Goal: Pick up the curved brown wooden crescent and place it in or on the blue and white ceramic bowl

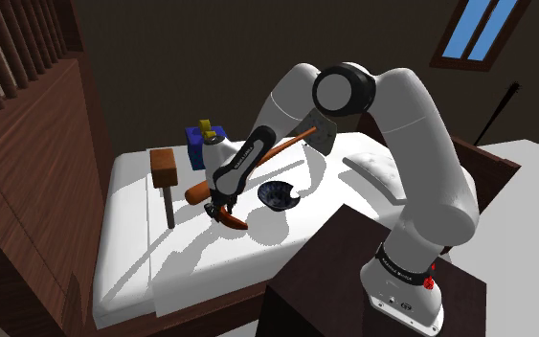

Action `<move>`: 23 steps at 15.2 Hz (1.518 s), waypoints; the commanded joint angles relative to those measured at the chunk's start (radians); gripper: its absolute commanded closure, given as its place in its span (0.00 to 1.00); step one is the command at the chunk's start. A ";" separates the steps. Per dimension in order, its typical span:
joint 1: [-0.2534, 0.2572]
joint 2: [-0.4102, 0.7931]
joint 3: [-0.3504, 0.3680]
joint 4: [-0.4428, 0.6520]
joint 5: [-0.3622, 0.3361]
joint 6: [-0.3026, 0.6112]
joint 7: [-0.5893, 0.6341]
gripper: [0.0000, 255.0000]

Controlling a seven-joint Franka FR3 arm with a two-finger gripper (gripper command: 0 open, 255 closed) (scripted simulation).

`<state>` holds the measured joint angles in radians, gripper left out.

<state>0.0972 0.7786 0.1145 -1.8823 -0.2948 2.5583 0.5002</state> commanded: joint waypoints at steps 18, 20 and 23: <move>-0.027 -0.177 0.037 -0.061 0.037 -0.116 -0.032 1.00; -0.030 -0.199 0.042 -0.065 0.043 -0.134 -0.037 1.00; -0.035 -0.231 0.049 -0.070 0.053 -0.160 -0.045 1.00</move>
<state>0.0635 0.5579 0.1607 -1.9528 -0.2456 2.4084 0.4578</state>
